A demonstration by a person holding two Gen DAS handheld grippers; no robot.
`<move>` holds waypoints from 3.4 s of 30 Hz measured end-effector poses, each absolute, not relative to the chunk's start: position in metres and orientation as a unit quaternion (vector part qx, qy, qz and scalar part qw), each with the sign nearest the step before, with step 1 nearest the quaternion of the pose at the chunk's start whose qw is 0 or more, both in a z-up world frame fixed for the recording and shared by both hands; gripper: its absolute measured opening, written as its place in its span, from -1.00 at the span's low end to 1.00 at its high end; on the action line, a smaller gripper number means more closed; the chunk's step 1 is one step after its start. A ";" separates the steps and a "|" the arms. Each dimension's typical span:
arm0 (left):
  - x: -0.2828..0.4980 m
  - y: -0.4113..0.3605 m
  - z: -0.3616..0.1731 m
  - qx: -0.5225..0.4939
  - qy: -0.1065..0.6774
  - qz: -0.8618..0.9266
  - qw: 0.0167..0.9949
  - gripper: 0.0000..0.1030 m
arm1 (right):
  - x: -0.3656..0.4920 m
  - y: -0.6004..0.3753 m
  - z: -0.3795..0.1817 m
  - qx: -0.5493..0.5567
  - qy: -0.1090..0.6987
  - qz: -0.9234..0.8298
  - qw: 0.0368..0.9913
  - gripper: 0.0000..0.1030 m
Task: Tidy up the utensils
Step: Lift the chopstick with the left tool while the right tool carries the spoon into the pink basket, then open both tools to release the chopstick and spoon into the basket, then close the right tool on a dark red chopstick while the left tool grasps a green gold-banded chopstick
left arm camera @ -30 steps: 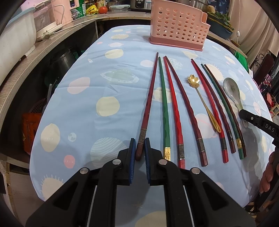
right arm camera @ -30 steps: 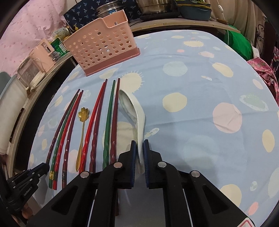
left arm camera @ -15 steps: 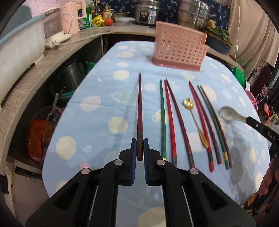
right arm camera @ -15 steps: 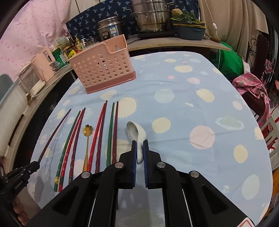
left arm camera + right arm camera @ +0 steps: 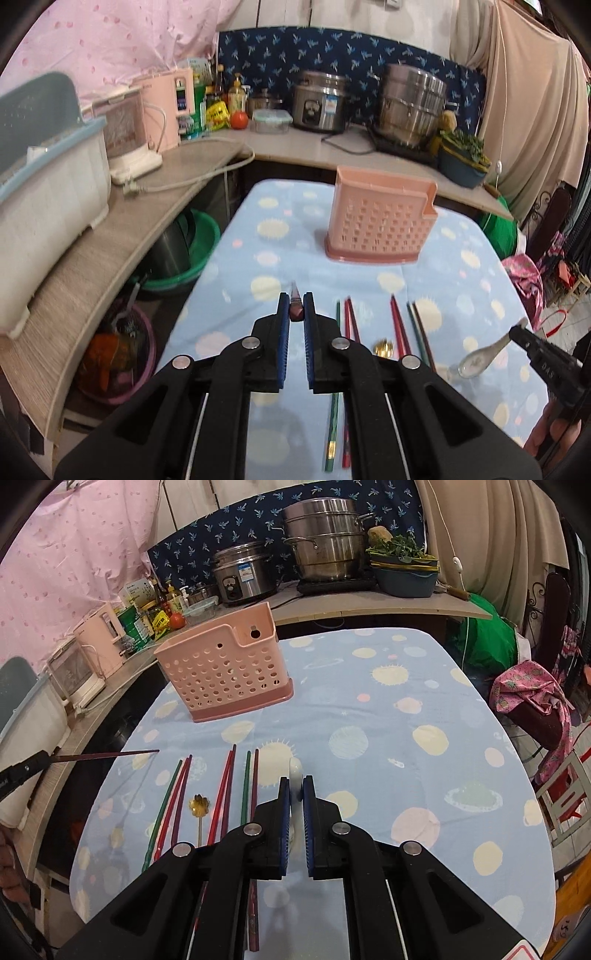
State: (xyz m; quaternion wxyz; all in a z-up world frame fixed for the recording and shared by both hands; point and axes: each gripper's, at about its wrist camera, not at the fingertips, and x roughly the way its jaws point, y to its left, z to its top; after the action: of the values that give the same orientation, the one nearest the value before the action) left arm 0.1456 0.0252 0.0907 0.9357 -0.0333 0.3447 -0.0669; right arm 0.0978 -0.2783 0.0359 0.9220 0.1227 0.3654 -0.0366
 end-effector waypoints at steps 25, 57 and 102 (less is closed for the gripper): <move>0.283 -0.011 0.279 -0.081 0.154 -0.110 0.979 -0.86 | 0.285 -0.307 0.130 0.166 0.283 0.008 0.945 -0.87; 0.324 -0.009 0.167 -0.077 0.253 -0.077 0.961 -0.21 | 0.298 -0.280 0.088 0.128 0.322 0.011 0.938 -0.53; 0.092 0.015 -0.042 -0.017 0.463 -0.064 0.884 -0.12 | 0.036 -0.220 -0.047 0.085 0.455 0.008 0.887 -0.41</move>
State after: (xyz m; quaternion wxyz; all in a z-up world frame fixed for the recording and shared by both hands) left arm 0.0920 0.0146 -0.0422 0.8838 -0.0165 0.4632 -0.0636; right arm 0.0358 -0.2204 -0.0472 0.8866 0.0847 0.4546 0.0077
